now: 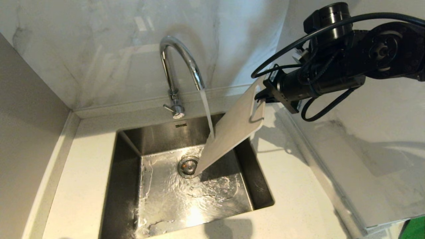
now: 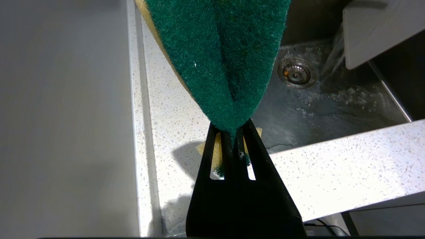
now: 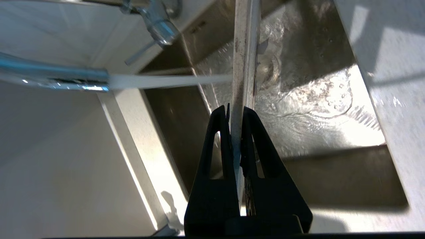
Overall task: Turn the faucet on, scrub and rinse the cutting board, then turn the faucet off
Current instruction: Scrub the cutting board underwater
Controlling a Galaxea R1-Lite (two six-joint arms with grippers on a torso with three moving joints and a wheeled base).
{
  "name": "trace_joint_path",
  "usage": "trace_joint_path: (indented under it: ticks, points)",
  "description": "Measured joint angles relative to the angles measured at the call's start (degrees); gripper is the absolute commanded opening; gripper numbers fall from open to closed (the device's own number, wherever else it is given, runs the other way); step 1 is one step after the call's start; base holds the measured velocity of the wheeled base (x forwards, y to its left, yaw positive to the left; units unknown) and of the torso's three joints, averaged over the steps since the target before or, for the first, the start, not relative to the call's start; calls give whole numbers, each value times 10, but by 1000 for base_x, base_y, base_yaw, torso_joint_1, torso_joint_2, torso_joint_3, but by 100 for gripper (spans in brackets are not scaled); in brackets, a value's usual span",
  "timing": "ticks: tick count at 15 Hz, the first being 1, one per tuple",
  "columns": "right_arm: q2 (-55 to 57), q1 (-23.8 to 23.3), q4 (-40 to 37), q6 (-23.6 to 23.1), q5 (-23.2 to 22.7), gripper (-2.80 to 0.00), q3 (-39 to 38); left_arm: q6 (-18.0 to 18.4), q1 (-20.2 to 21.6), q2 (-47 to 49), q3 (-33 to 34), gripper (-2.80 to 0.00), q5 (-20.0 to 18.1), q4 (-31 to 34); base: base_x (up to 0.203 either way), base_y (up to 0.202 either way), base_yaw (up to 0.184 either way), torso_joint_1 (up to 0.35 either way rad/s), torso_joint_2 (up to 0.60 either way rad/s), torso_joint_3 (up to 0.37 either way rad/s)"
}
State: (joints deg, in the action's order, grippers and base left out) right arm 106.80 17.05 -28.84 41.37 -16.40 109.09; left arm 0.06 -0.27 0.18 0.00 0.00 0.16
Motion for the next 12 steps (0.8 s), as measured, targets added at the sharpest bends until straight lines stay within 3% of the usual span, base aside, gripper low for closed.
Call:
trace_joint_path:
  ticks: [4,7,10,12]
  points:
    - [-51,2,-85,3,-18,-280,1,6,0,0,-5,-280,0,12,0,0,0,0,0,0]
    - [-109,2,-175,-1,-25,-280,1,8,0,0,-24,-280,2,67,0,0,0,0,0,0]
    - [-150,2,-239,-2,-25,-280,0,18,0,15,-75,-280,2,114,0,0,0,0,0,0]
    - [-170,2,-242,-3,-25,-280,-2,18,0,55,-113,-280,-5,137,0,0,0,0,0,0]
